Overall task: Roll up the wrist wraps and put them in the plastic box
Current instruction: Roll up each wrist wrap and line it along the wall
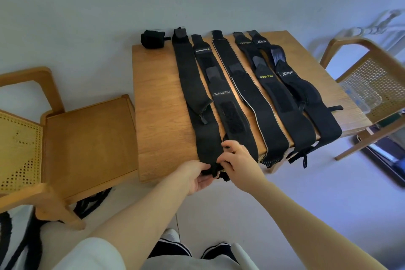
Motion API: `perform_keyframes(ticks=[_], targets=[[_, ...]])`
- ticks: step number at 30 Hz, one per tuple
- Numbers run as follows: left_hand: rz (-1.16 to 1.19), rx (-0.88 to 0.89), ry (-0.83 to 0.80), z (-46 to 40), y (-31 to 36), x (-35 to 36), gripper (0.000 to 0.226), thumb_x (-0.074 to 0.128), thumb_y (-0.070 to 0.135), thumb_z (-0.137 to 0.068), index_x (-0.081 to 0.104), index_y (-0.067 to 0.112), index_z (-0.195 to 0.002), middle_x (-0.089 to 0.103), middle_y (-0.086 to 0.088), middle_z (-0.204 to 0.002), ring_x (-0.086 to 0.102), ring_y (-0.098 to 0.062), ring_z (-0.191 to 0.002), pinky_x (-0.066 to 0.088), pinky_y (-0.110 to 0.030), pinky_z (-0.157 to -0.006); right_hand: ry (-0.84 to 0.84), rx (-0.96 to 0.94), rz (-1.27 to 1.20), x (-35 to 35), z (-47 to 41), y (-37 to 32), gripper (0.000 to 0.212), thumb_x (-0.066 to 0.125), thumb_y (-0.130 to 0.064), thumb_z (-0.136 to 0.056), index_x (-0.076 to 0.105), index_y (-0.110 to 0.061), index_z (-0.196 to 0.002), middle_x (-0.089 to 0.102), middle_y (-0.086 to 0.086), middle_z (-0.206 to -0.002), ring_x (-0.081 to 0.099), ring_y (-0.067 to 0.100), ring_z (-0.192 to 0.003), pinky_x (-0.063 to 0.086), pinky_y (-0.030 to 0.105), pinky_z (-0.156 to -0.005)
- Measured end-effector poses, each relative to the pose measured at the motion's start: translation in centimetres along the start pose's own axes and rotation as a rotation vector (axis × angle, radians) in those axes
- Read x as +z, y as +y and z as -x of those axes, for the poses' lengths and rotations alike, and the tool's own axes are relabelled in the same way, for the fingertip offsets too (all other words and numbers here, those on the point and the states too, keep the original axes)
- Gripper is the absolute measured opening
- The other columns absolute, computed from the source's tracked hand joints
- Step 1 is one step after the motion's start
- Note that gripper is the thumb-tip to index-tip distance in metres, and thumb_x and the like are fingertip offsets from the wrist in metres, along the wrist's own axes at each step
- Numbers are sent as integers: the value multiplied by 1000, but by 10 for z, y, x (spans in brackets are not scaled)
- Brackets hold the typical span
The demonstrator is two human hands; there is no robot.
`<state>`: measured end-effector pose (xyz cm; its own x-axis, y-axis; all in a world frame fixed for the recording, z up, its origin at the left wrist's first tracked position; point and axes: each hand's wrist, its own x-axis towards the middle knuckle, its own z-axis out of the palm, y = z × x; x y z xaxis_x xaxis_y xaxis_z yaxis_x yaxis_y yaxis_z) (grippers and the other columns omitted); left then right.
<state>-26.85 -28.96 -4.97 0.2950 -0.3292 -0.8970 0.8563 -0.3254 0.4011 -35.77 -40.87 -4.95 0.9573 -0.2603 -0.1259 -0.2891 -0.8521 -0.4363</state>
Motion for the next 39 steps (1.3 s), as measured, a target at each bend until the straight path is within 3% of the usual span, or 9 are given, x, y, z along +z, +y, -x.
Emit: perform_keyframes(ticks=[4, 10, 13, 16, 19, 25, 31, 35, 39], targets=[[20, -89, -29, -4, 3, -6, 13, 51, 6, -95, 61, -3, -95, 71, -19, -93, 69, -24, -89, 56, -30, -78, -175, -190, 201, 1, -1, 3, 30, 48, -26, -98, 54, -22, -128, 51, -5, -131, 43, 14, -123, 33, 26, -100], [6, -105, -104, -7, 2, -10, 24, 44, 11, -99, 61, -4, -105, 70, -18, -96, 68, -23, -84, 58, -28, -64, -272, -117, 334, 4, -20, -4, 30, 43, -22, -101, 52, -20, -130, 52, 2, -124, 48, 19, -113, 37, 28, -94], [84, -57, -111, -10, 2, -9, 21, 43, 3, -98, 59, -5, -109, 66, -22, -108, 65, -28, -100, 56, -31, -76, -302, -54, 339, 7, -27, -9, 31, 46, -21, -100, 51, -21, -130, 51, 2, -121, 47, 20, -111, 37, 29, -92], [186, -44, -124, -11, 1, -10, 20, 38, -1, -98, 58, -5, -99, 65, -23, -101, 63, -31, -99, 51, -38, -86, -301, -13, 337, 11, -31, -11, 32, 49, -17, -98, 53, -22, -129, 51, 2, -119, 45, 19, -108, 33, 27, -84], [233, -50, -132, -13, 0, -14, 21, 37, 0, -98, 58, -5, -99, 65, -23, -95, 63, -32, -91, 50, -40, -85, -279, 44, 315, 15, -32, -13, 29, 49, -20, -98, 55, -24, -127, 53, 1, -114, 45, 19, -106, 33, 27, -82], [320, -46, -154, -15, -2, -14, 23, 34, 1, -100, 56, -5, -98, 64, -24, -95, 61, -35, -100, 49, -40, -89, -280, 94, 275, 9, -32, -10, 25, 41, -24, -101, 60, -23, -118, 46, -2, -97, 37, 16, -93, 30, 27, -77], [255, -76, -200, -19, 3, -16, 30, 49, 23, -98, 57, -3, -110, 66, -24, -103, 66, -33, -93, 55, -38, -79, -318, 38, 418, 10, -24, -13, 48, 53, -16, -95, 43, -31, -139, 47, 3, -119, 38, 21, -110, 34, 30, -90], [192, -53, -150, -22, 2, -10, 17, 47, 8, -98, 58, -5, -102, 65, -20, -89, 64, -28, -83, 51, -35, -80, -261, 54, 316, 15, -30, -15, 42, 46, -19, -98, 41, -25, -139, 47, 4, -125, 41, 22, -114, 36, 32, -93], [222, -30, -115, -26, 9, -12, 13, 45, 2, -97, 57, -3, -95, 65, -22, -87, 65, -30, -78, 59, -34, -62, -183, -32, 175, 14, -31, -6, 31, 44, -23, -100, 48, -22, -131, 48, 0, -130, 46, 19, -118, 43, 29, -94]])
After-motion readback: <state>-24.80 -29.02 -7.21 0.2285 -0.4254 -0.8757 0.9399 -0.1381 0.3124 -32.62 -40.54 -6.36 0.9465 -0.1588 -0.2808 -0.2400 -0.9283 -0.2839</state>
